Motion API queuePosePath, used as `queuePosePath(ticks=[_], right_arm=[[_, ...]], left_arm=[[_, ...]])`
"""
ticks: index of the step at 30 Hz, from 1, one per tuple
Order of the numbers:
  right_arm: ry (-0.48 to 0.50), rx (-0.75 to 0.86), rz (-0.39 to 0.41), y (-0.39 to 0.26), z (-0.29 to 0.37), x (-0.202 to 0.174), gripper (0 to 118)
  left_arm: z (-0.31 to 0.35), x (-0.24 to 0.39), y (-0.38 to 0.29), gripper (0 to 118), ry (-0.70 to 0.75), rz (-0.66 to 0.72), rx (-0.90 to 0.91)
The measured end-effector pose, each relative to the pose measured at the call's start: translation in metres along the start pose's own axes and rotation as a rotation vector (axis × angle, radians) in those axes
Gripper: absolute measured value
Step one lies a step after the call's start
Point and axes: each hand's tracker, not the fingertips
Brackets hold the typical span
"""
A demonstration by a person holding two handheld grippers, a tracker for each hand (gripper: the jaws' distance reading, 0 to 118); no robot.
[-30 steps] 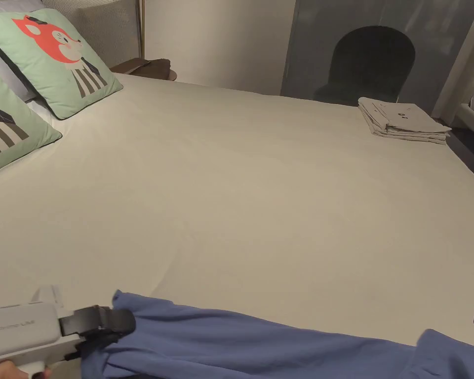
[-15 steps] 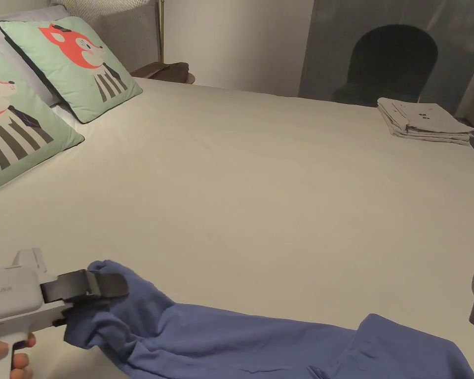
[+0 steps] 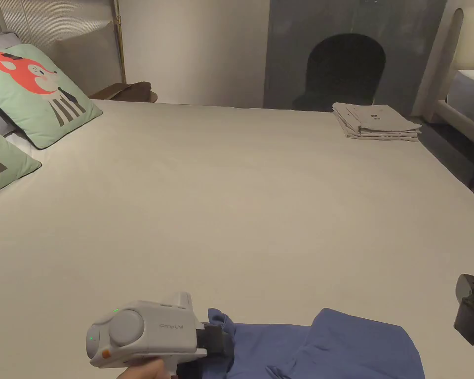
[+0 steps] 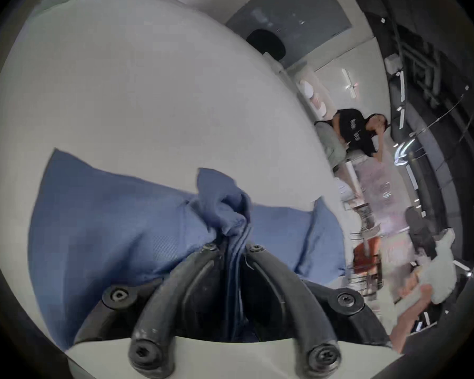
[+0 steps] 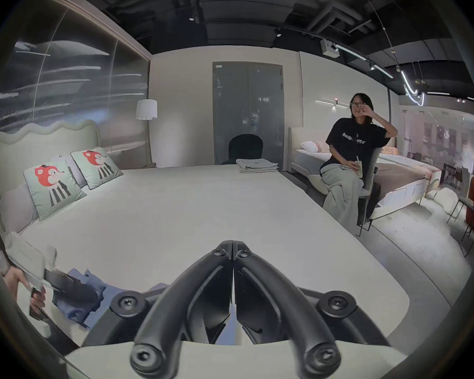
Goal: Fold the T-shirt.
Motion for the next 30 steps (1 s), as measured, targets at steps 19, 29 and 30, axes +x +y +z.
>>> queuePosePath(ticks=[19,29,30], right_arm=[[0.027,-0.014,-0.063,-0.013,0.006,0.015,0],[-0.004,0.005,-0.062,-0.007,0.019,0.028,0],[-0.007,0.006,-0.064,-0.006,0.02,0.029,0]], left_arm=[[0.001,0.052,-0.068,2,0.309,-0.384,0.363],[-0.059,0.108,-0.098,1,0.153,-0.51,0.245],[-0.061,0.108,-0.096,1,0.155,-0.511,0.25]])
